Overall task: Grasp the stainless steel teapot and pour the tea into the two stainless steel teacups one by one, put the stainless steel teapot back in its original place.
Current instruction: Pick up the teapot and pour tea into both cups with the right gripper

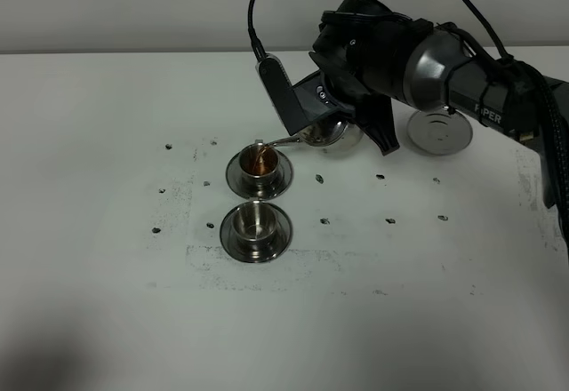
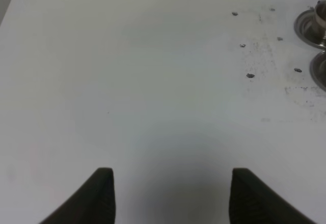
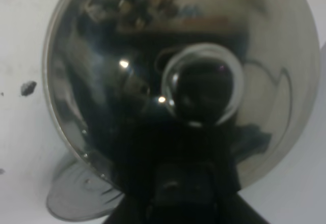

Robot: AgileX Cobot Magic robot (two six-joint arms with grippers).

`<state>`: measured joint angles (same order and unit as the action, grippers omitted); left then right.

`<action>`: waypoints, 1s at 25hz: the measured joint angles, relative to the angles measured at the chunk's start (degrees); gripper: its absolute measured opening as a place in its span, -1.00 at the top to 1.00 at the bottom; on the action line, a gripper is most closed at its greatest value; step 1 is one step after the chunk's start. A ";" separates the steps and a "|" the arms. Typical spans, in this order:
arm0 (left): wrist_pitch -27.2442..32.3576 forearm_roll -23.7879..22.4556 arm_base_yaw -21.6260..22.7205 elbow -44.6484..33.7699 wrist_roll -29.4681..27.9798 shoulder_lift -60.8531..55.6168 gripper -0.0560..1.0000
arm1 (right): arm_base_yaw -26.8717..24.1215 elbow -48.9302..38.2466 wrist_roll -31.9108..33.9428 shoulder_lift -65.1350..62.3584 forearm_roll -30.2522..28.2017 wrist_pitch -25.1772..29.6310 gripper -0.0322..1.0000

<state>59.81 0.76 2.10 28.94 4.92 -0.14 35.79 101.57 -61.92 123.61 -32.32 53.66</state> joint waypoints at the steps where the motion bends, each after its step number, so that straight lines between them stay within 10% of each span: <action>1: 0.00 0.00 0.00 0.00 0.00 0.00 -0.03 | 0.07 0.00 0.00 0.00 -0.56 -0.12 0.55; 25: 0.00 0.00 0.00 0.00 0.00 0.00 -0.03 | 0.44 0.00 -2.53 0.00 -4.97 -2.28 0.55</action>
<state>59.81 0.76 2.10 28.94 4.92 -0.14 36.23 101.57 -64.46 123.61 -37.29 51.38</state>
